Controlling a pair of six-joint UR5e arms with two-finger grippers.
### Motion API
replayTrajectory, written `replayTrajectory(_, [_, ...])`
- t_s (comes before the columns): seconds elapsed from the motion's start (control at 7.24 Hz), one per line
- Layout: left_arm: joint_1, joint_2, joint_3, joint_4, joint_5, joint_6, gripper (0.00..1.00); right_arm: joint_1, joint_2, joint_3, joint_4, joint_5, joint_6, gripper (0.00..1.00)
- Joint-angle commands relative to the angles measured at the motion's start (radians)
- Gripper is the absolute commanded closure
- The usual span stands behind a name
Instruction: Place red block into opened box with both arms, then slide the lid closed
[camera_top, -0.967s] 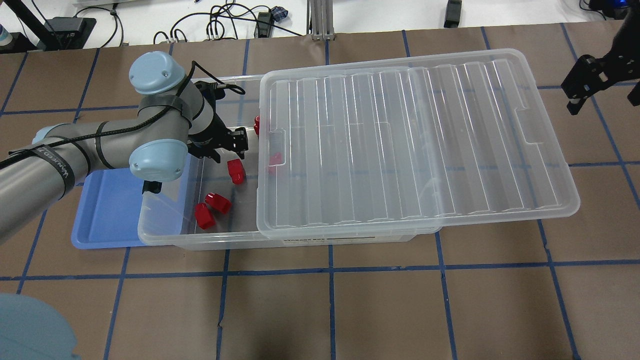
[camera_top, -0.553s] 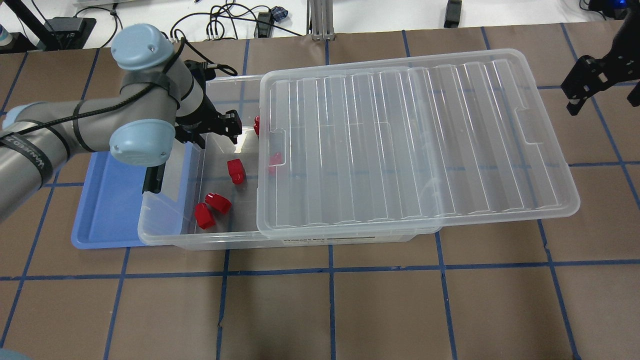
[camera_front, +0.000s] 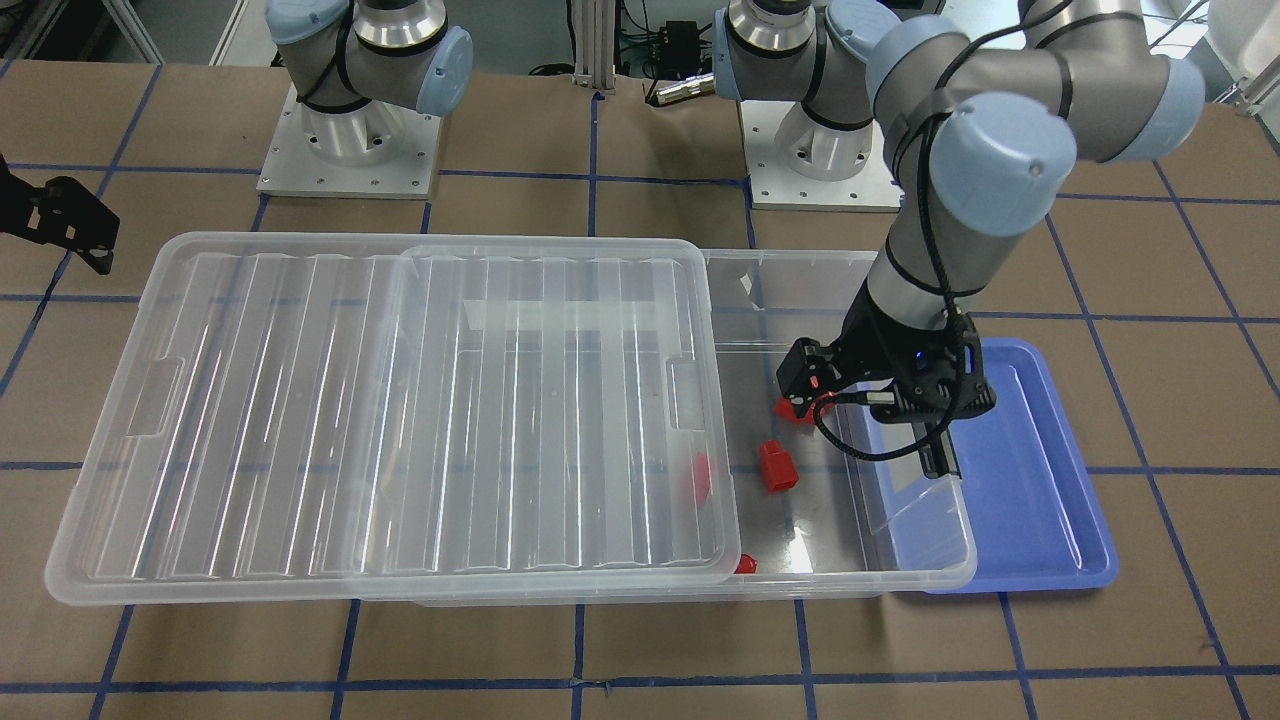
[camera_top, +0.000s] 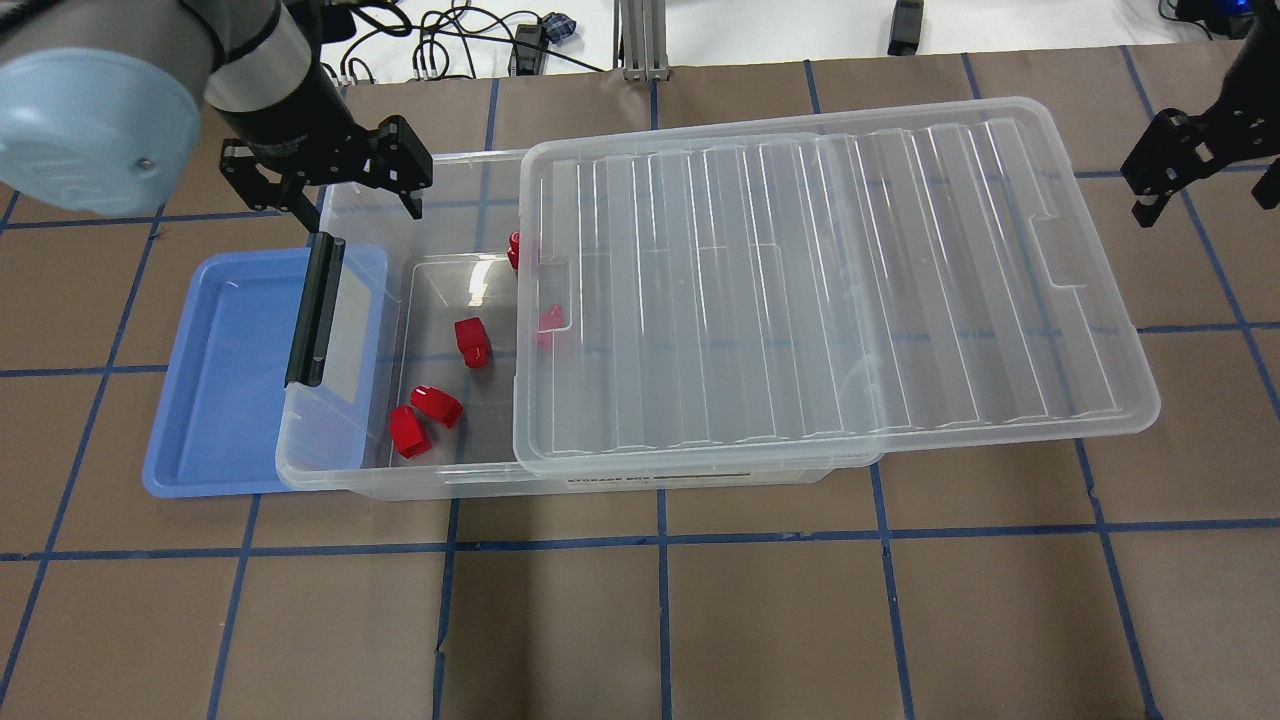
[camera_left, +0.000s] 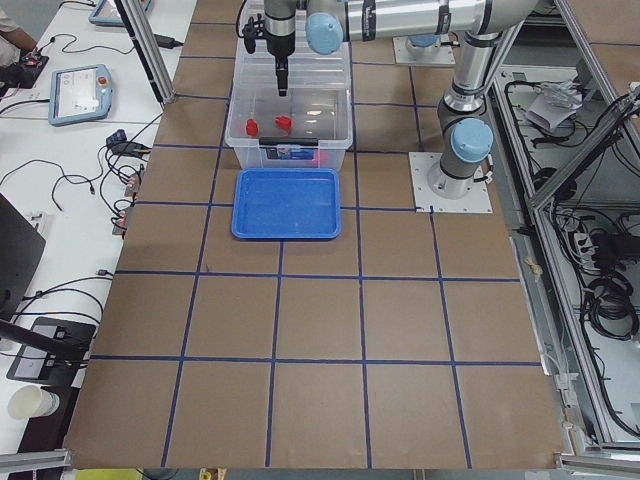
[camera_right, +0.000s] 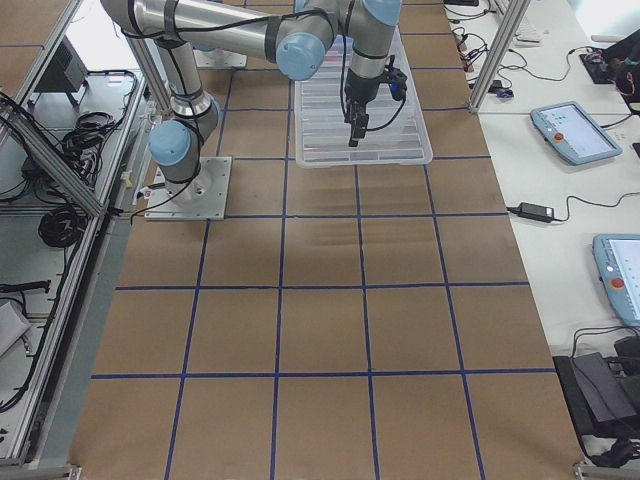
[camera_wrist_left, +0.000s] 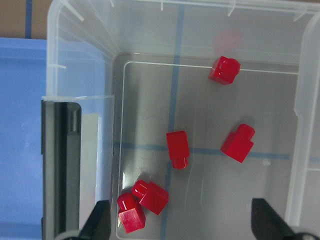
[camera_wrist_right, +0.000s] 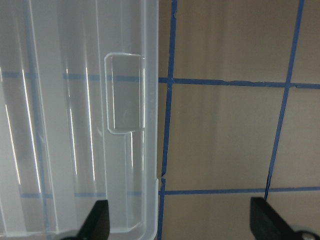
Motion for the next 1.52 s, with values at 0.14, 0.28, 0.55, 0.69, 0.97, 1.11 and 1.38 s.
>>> replayTrajectory(0.14, [0.0,0.096,0.004,-0.048,-0.003,0.016,0.0,-0.049,0.112,0.003,-0.132,-0.003,-0.011,0.0])
replayTrajectory(0.28, [0.001,0.108,-0.008,-0.034,0.0,0.055,0.0,-0.063,0.145,0.001,-0.16,-0.001,-0.01,0.0])
replayTrajectory(0.55, [0.007,0.117,-0.024,-0.036,0.005,0.129,0.0,-0.066,0.206,0.003,-0.249,-0.001,-0.019,0.0])
replayTrajectory(0.69, [0.004,0.114,-0.024,-0.036,-0.003,0.129,0.0,-0.066,0.209,0.004,-0.26,-0.001,-0.03,0.0])
replayTrajectory(0.97, [0.003,0.123,-0.015,-0.077,0.008,0.128,0.0,-0.063,0.209,0.048,-0.269,0.003,-0.027,0.0])
replayTrajectory(1.11, [0.004,0.135,-0.002,-0.126,0.017,0.126,0.0,-0.063,0.208,0.061,-0.269,0.003,-0.027,0.0])
replayTrajectory(1.38, [0.017,0.136,0.002,-0.142,0.017,0.126,0.0,-0.057,0.203,0.075,-0.267,0.005,-0.024,0.0])
